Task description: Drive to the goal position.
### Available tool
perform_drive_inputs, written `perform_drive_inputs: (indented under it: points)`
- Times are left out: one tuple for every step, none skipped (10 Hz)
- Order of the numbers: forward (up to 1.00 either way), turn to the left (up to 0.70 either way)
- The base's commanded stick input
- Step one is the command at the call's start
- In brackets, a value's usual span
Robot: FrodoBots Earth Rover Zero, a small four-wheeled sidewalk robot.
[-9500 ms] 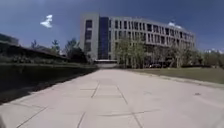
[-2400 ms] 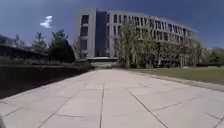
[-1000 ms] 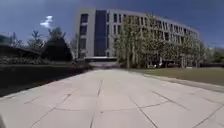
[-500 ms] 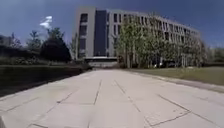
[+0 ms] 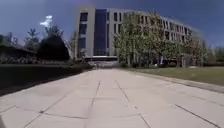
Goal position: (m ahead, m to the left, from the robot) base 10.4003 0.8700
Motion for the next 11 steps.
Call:
perform_drive_inputs:
  points:
    - [1.00, 0.00]
    - [1.00, 0.00]
    - [1.00, 0.00]
    - [1.00, 0.00]
    - [1.00, 0.00]
    - [1.00, 0.00]
    - [1.00, 0.00]
    - [1.00, 0.00]
    - [1.00, 0.00]
    - [1.00, 0.00]
    - [1.00, 0.00]
